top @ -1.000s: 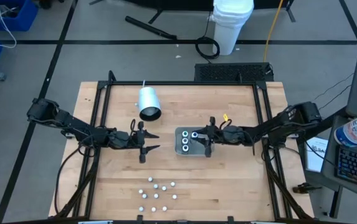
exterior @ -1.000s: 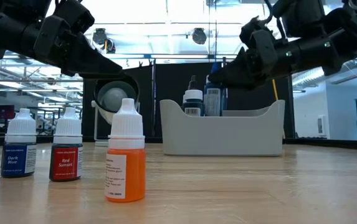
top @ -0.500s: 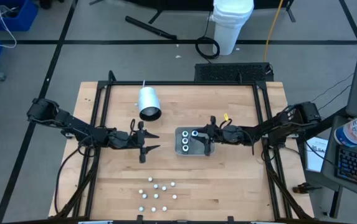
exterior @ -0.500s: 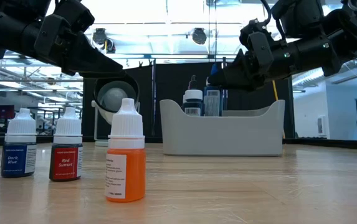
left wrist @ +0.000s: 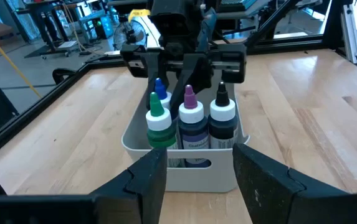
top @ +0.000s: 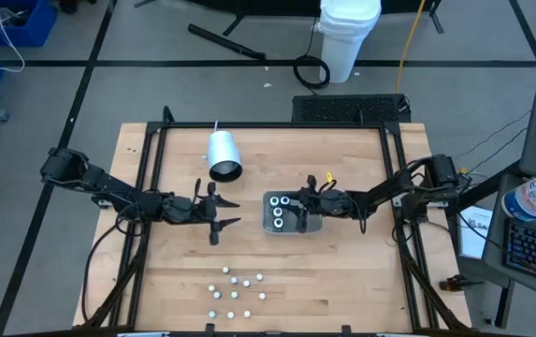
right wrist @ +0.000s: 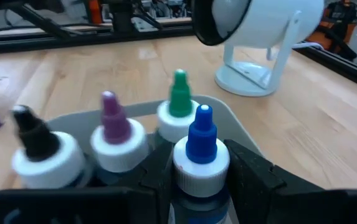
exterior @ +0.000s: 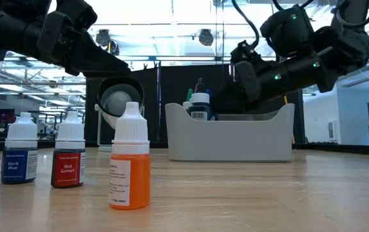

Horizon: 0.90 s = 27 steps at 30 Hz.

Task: Pick & Place food coloring
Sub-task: Put the large blue food coloring bottle into the white bin

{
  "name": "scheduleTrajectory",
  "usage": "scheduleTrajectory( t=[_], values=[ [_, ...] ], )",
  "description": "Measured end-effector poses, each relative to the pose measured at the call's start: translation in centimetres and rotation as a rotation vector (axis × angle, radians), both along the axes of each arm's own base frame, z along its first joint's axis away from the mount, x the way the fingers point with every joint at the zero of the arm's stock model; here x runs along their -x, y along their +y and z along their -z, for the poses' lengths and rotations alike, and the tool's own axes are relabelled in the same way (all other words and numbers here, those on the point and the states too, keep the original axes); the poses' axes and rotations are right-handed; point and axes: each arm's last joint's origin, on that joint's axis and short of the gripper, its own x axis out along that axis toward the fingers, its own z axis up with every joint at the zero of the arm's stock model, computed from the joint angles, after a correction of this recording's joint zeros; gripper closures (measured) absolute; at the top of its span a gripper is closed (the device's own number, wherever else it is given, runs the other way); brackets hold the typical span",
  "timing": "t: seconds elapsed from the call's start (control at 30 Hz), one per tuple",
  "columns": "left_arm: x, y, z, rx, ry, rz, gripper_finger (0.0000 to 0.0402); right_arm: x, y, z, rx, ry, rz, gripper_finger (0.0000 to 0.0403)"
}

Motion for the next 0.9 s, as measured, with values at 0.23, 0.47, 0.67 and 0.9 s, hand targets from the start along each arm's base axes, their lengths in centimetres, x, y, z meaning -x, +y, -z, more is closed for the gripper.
scheduleTrajectory(
  t=[0.23, 0.47, 0.67, 0.9],
  values=[
    [0.05, 0.01, 0.18, -0.003, 0.018, 0.000, 0.0213, -0.01, -0.14, 0.10, -0.018, 0.001, 0.008, 0.0285],
    [0.04, 0.01, 0.17, -0.003, 0.017, 0.000, 0.0213, 0.12, -0.13, 0.46, -0.032, 0.039, 0.012, 0.0271],
    [0.04, 0.01, 0.17, -0.002, 0.017, 0.000, 0.0213, 0.14, 0.27, 0.50, -0.016, 0.047, -0.005, 0.0271],
    [0.04, 0.01, 0.17, 0.025, 0.014, -0.006, 0.0213, 0.19, 0.47, 0.28, -0.016, 0.037, -0.011, 0.0242]
  ],
)
